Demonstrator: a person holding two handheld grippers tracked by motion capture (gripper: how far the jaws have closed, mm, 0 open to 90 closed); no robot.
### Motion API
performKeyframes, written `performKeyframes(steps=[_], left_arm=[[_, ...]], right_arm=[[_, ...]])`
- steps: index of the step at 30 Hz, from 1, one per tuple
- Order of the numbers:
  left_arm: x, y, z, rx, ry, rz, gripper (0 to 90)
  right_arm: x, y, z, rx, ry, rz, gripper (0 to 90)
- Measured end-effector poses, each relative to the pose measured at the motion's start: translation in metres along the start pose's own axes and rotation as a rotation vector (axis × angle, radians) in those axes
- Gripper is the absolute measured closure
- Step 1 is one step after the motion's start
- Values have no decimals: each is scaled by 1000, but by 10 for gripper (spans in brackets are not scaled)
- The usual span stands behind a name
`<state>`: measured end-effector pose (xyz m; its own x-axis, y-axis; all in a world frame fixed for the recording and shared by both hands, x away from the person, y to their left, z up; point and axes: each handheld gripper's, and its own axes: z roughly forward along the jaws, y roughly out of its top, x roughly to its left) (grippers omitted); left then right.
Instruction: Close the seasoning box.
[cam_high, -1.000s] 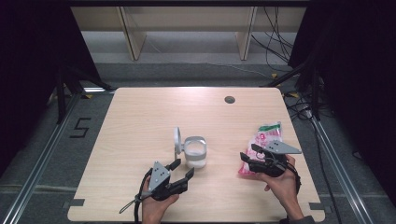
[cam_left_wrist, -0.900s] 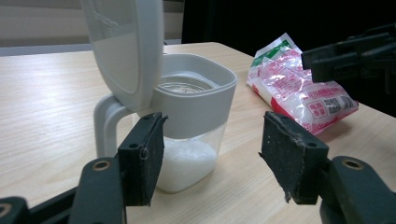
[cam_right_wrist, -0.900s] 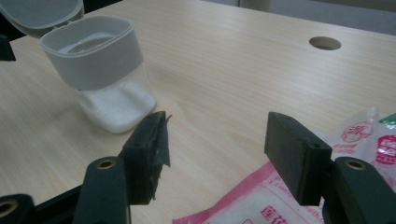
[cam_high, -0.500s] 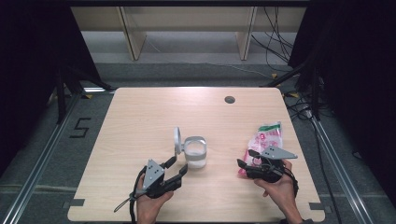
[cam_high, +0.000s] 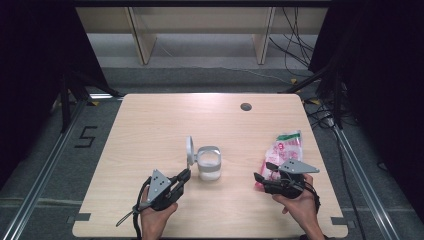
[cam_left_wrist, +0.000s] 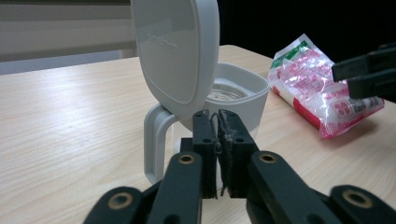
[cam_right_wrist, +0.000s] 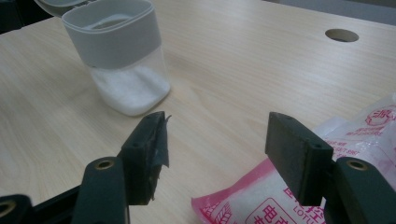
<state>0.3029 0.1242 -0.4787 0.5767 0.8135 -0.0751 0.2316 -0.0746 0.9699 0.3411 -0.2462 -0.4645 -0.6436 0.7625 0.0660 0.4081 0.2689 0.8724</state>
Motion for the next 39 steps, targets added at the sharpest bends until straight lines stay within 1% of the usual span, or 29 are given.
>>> performKeyframes(steps=[1, 2, 3, 4, 5, 7, 8, 9, 10, 12, 14, 15, 16, 17, 18, 19, 21, 22, 24, 26, 27, 28, 29, 31, 32, 33, 37, 38, 39], left_arm=[[1, 0, 0, -1, 7, 8, 882], [2, 0, 0, 2, 15, 4, 889], [3, 1, 1, 0, 19, 8, 890], [5, 1, 1, 17, 21, 20, 890], [5, 2, 2, 18, 20, 23, 891], [9, 2, 2, 12, 23, 6, 891], [11, 3, 2, 13, 28, 15, 891], [12, 3, 2, 6, 37, 3, 890], [13, 4, 3, -4, 32, 8, 891], [15, 7, 3, -3, 48, 5, 891], [17, 11, 4, -14, 47, 16, 890], [16, 13, 4, -8, 56, 15, 890], [16, 14, 5, -11, 56, 18, 890], [15, 16, 7, -19, 57, 20, 890], [15, 17, 7, -15, 55, 27, 890], [14, 19, 8, -14, 54, 31, 890], [15, 21, 11, -23, 48, 31, 890], [15, 21, 11, -16, 51, 27, 890], [16, 23, 13, -16, 47, 36, 890], [17, 25, 13, -15, 45, 33, 890], [17, 25, 13, -22, 44, 30, 890], [18, 27, 13, -17, 48, 36, 890], [19, 28, 14, -17, 49, 36, 890], [20, 29, 15, -17, 44, 33, 890], [20, 29, 16, -24, 39, 31, 890], [20, 30, 16, -17, 43, 33, 890], [20, 32, 18, -14, 39, 44, 888], [19, 32, 19, -18, 38, 40, 888], [19, 32, 20, -18, 38, 40, 888]], right_arm=[[0, 1, 0, 0, 3, -6, 394], [1, 1, 0, -4, 10, -10, 395], [1, 2, -1, -4, -1, -17, 395], [3, 2, -3, 11, -3, 1, 395], [3, 2, -2, 5, 1, -15, 395], [5, 1, -2, -4, 7, 4, 396], [5, 1, -2, -3, 10, -3, 396], [4, 1, -3, 3, 2, -13, 397], [4, 1, -2, 0, 9, -16, 397], [4, 1, -2, 2, 12, -13, 397], [4, 1, -2, 4, 6, -15, 397], [4, 1, -2, 8, 5, -6, 397], [4, 1, -2, 8, 2, -5, 397], [4, 0, -2, 8, 1, -14, 398], [4, 1, -2, 2, 11, -15, 398], [5, 1, -2, 7, 11, 2, 398], [5, 1, -3, 2, 7, -4, 398], [3, 1, -2, -2, 10, -17, 398], [3, 1, -2, -5, 10, -24, 398], [3, 0, -2, -1, 9, -21, 397], [3, 0, -3, -2, 4, -18, 397], [3, 0, -3, -2, 5, -21, 396], [6, 0, -3, 6, 12, 6, 393], [6, 0, -3, 5, 14, 3, 388], [5, 0, -3, 10, 12, -5, 386], [4, 0, -3, 10, 8, -16, 384], [5, -1, -3, 16, 11, -6, 384], [6, -1, -3, 18, 8, 11, 384], [7, -2, -3, 14, 7, 9, 383]])
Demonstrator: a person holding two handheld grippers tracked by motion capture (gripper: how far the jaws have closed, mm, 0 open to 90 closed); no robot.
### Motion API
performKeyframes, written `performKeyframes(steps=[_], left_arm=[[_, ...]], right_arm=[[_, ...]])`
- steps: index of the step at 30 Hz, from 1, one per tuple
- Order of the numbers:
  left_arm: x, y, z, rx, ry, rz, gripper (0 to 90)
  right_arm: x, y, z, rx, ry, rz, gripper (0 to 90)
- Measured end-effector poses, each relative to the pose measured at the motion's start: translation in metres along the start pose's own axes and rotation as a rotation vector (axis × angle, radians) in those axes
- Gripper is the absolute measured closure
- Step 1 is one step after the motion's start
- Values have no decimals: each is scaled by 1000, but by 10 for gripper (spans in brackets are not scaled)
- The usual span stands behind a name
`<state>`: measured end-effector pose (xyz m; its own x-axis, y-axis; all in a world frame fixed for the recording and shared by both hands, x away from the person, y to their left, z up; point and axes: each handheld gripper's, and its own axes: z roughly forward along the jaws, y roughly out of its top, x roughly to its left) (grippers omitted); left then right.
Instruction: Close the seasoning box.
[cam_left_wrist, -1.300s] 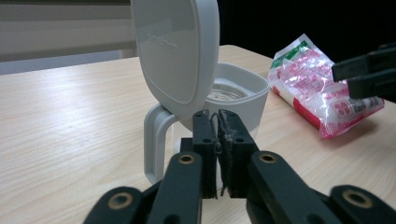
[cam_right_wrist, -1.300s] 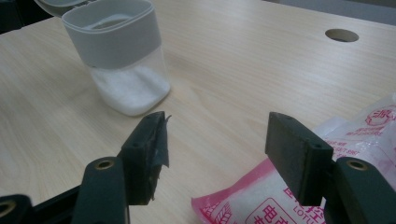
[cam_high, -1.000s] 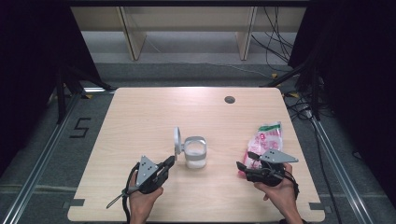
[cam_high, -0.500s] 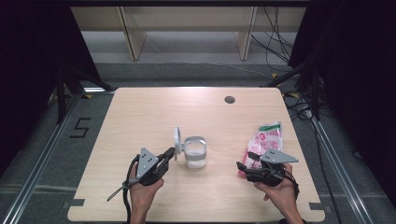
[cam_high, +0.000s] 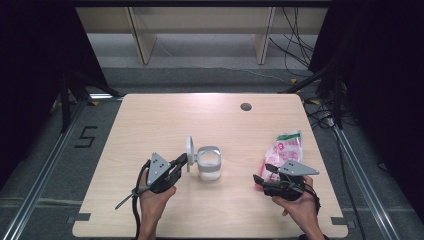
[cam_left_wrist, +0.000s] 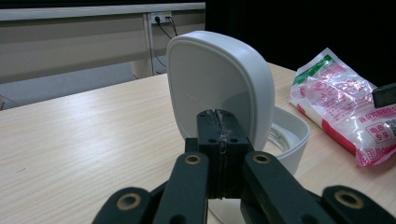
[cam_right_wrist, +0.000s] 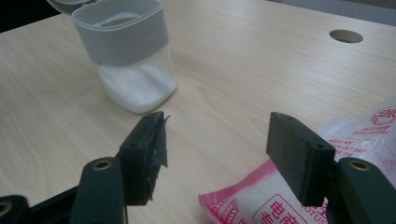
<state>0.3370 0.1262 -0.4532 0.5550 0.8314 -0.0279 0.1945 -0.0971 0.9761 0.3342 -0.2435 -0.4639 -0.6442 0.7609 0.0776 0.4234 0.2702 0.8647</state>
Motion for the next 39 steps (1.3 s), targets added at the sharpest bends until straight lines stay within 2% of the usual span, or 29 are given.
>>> performKeyframes(steps=[2, 3, 6, 8, 9, 10, 14, 16, 17, 18, 19, 25, 30, 31, 34, 35, 39], left_arm=[[0, 0, 1, 2, 2, -1, 887], [1, 0, 1, 2, 1, -3, 886], [1, 1, 1, 0, 3, -1, 882], [1, 1, 1, -2, 2, 0, 881], [1, 1, 1, 0, 1, 5, 881], [2, 1, 2, -7, -3, 1, 881], [-1, 1, 2, -4, 1, -5, 881], [-1, 2, 3, -6, -1, 7, 881], [-2, 3, 3, -5, -1, 7, 882], [-2, 3, 3, -7, -4, 14, 881], [-2, 4, 4, -16, -8, 13, 882], [-5, 7, 6, -10, -10, 16, 881], [-9, 9, 7, -15, -17, 30, 881], [-10, 9, 7, -14, -19, 33, 881], [-13, 9, 10, -21, -32, 24, 880], [-14, 10, 10, -13, -32, 35, 879], [-16, 10, 12, -6, -41, 36, 879]], right_arm=[[0, 0, 0, 3, -5, -9, 382], [-2, 0, 0, -7, 10, -23, 382], [0, -1, -1, -1, 4, -25, 382], [3, -2, -2, 6, 7, 8, 381], [4, -2, -2, -4, 8, 5, 381], [2, -2, -2, -6, 11, -23, 381], [5, -4, -2, 3, 17, -5, 381], [5, -5, -2, 9, 21, -6, 381], [2, -5, -2, 0, 20, -29, 382], [4, -5, -2, 6, 19, -9, 382], [3, -5, -3, 9, 23, -28, 382], [2, -6, -4, 4, 8, -24, 382], [3, -6, -5, 11, 21, -11, 382], [3, -6, -4, 8, 24, -24, 382], [3, -6, -4, 4, 21, -22, 382], [3, -6, -4, 4, 20, -23, 382], [3, -6, -5, 15, 19, -27, 382]])
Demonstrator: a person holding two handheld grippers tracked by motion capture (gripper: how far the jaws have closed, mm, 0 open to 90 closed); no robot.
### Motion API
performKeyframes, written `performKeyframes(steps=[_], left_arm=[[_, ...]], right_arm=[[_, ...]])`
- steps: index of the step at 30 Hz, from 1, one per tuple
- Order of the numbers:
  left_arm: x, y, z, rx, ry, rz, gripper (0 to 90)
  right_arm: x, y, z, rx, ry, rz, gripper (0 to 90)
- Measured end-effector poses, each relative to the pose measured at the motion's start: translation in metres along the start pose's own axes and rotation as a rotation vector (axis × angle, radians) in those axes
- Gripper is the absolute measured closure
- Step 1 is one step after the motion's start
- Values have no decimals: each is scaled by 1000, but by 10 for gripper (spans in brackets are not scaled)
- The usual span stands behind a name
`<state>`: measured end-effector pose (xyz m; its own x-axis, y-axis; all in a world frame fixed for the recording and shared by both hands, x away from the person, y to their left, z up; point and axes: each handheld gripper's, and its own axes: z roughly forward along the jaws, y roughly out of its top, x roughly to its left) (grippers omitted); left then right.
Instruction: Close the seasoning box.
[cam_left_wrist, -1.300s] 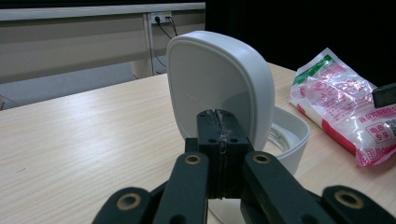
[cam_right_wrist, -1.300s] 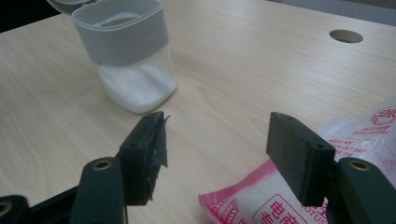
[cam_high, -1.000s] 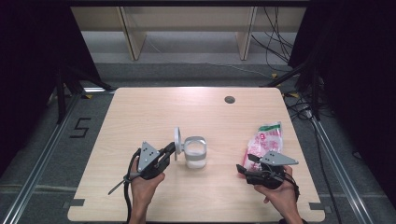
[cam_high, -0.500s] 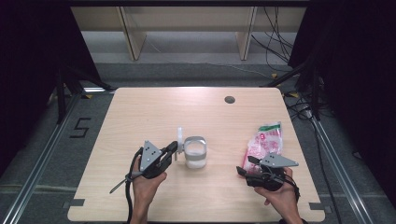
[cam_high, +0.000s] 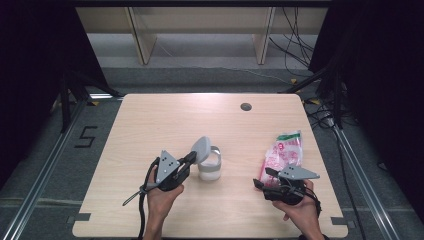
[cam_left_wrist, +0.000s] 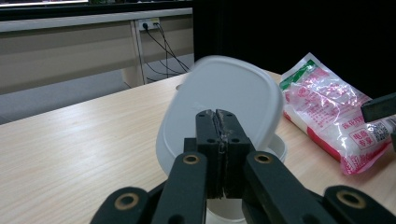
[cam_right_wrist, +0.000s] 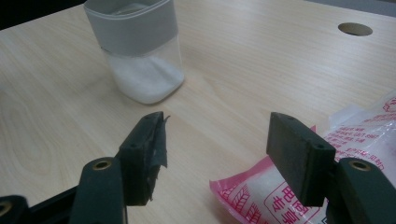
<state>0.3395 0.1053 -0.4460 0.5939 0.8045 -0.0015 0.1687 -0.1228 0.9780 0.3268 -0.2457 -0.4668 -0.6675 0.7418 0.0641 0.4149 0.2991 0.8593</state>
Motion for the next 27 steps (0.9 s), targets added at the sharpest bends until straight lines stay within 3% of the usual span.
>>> performKeyframes(steps=[9, 18, 27], left_arm=[[0, 1, -1, -2, -23, -6, 802], [-2, -3, -8, 15, -71, -5, 582], [-11, -7, -19, 23, -64, 0, 407]], right_arm=[[1, -1, 0, -5, -4, 20, 382], [1, -1, 0, -11, 0, 3, 382], [0, -1, 1, -12, 16, 16, 382]])
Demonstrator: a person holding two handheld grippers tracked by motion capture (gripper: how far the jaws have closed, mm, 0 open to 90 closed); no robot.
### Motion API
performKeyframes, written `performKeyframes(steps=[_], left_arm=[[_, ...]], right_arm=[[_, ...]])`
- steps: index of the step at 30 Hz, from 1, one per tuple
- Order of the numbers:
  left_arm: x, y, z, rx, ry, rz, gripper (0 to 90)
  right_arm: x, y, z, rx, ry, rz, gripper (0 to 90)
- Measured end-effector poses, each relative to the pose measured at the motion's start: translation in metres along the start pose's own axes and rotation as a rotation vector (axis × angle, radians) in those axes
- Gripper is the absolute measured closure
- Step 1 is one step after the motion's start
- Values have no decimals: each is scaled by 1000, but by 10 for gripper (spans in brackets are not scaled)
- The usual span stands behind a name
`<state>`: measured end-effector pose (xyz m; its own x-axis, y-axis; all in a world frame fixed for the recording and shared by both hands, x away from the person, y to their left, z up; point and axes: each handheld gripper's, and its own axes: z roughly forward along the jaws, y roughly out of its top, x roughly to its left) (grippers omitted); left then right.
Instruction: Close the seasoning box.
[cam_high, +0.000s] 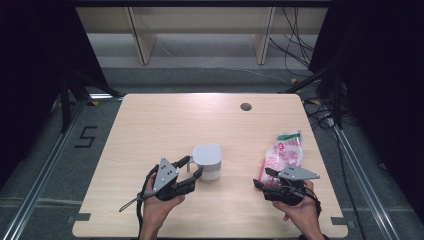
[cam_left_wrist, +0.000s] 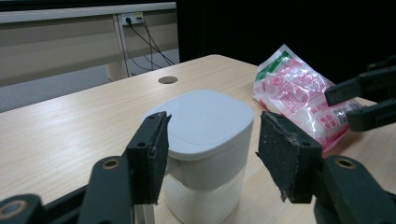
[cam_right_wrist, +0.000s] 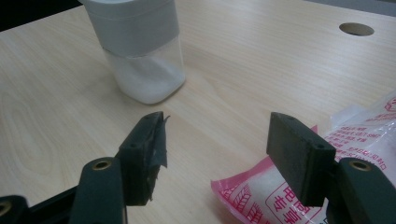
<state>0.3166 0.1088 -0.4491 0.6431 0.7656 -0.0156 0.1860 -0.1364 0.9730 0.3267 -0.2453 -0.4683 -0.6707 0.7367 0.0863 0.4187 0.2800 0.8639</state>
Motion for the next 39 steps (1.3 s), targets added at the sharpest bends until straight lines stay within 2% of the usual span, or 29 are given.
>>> performKeyframes(steps=[4, 5, 6, 9, 10, 11, 17, 18, 20, 21, 22, 23, 25, 29, 32, 34, 35, 36, 37, 39], left_arm=[[-2, -4, -3, 7, 9, -6, 361], [-2, -6, -3, -4, 9, -14, 348], [-3, -6, -4, 0, 9, -15, 332], [-4, -7, -6, 10, 10, -13, 309], [-6, -8, -6, 8, 7, -18, 307], [-6, -8, -6, 10, 5, 0, 304], [-9, -11, -7, 12, 4, -7, 294], [-10, -12, -8, 19, 7, -3, 293], [-10, -14, -8, 22, 7, -15, 292], [-10, -15, -8, 22, 7, -6, 291], [-9, -16, -8, 17, 6, -8, 290], [-9, -16, -9, 19, 9, -4, 289], [-10, -18, -10, 16, 15, -15, 287], [-10, -21, -14, 29, 26, -5, 284], [-12, -25, -16, 30, 33, -22, 283], [-12, -28, -18, 28, 29, -14, 283], [-13, -29, -19, 28, 33, -31, 283], [-13, -30, -20, 26, 35, -29, 282], [-12, -31, -20, 28, 34, -24, 281], [-14, -33, -21, 18, 33, -39, 281]], right_arm=[[-1, 0, 0, -6, -6, -10, 382], [-1, 0, 0, -6, -7, -10, 382], [1, -1, 0, -1, -7, 15, 381], [1, -1, 1, 1, -7, 8, 381], [1, -1, 1, -1, -3, 11, 381], [1, -1, 1, 0, -4, 11, 381], [1, -1, 1, 4, -9, 13, 382], [-1, -1, 1, 2, -9, -9, 381], [-2, -2, 2, -1, -4, -13, 382], [1, -2, 1, 8, -5, 13, 382], [-1, -2, 2, -2, -2, -3, 381], [-2, -2, 2, 13, -6, -7, 381], [-3, -3, 2, 6, -12, -10, 381], [-4, -2, 2, 9, -1, -10, 381], [-4, -2, 2, 5, -1, -19, 381], [-3, -2, 2, 8, -6, -19, 380], [-2, -2, 2, 12, -7, -20, 381], [-2, -2, 3, 13, -6, -18, 381], [0, -2, 3, 24, 3, 7, 380], [0, -3, 2, 28, -4, 2, 380]])
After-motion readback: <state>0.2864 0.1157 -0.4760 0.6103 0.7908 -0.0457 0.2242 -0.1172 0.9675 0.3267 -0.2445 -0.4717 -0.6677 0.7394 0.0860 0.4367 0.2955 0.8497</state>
